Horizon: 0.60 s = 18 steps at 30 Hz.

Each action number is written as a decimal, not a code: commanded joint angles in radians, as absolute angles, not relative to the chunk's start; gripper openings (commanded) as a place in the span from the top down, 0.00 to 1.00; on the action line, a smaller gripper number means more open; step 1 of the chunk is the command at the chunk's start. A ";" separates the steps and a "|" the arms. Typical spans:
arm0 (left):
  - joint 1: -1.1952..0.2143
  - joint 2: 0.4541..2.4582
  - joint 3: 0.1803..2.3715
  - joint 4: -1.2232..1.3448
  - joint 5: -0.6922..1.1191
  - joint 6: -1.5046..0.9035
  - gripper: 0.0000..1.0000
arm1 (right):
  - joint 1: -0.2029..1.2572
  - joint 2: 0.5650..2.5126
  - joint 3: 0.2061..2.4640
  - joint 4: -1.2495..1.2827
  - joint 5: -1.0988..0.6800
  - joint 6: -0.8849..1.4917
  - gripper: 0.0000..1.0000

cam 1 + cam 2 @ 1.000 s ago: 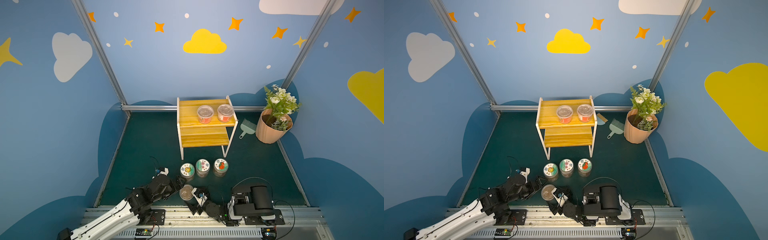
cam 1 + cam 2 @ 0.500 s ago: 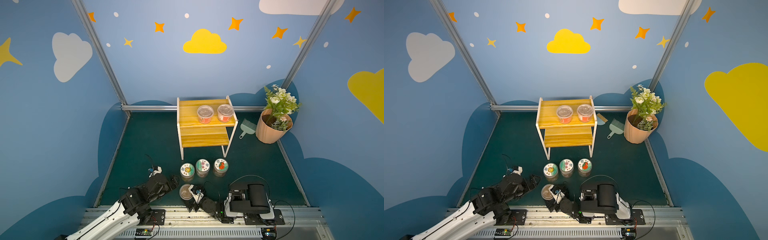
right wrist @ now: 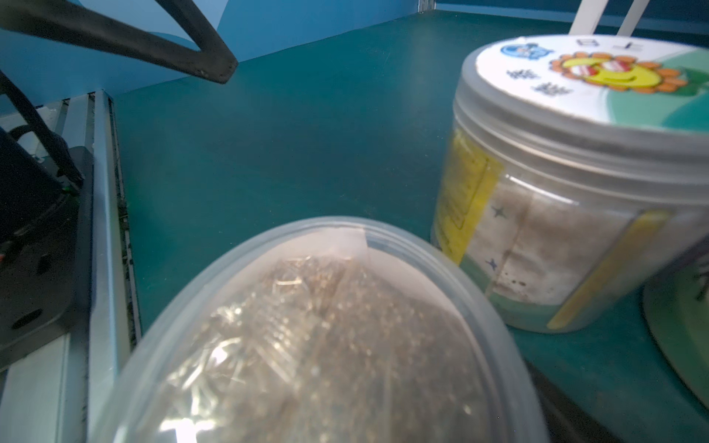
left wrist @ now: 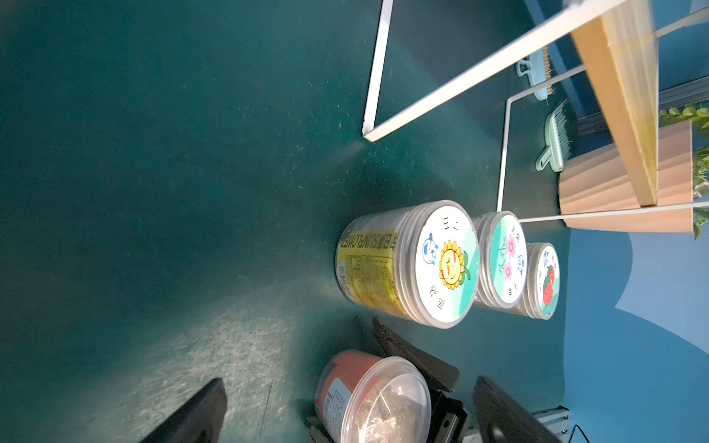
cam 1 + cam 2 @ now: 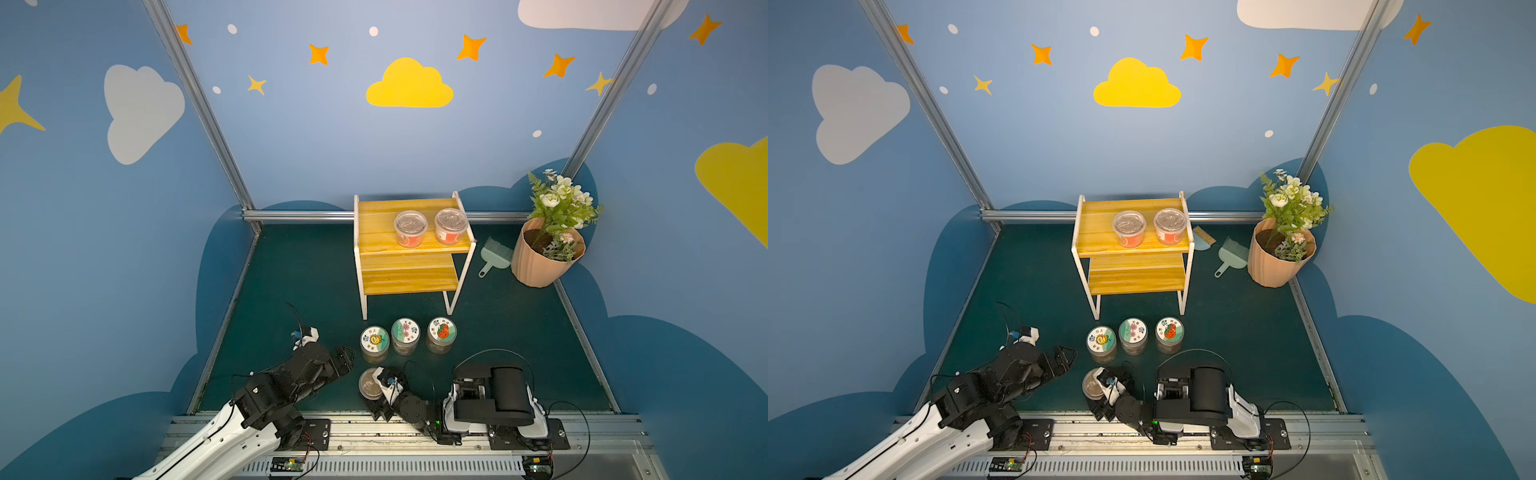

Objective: Place the seed container on the shelf
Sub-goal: Pick up the seed jar at the center of the board.

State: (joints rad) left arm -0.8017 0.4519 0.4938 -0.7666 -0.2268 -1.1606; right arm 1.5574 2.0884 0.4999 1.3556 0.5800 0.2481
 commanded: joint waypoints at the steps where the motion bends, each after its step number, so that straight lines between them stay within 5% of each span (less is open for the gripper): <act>1: -0.796 0.461 0.549 -0.812 -0.258 -1.103 0.00 | 1.561 2.094 0.506 1.314 0.594 0.246 0.14; 18: -0.793 0.527 0.748 -0.887 -0.329 -0.988 0.00 | 1.636 1.964 0.475 1.258 0.727 0.187 0.31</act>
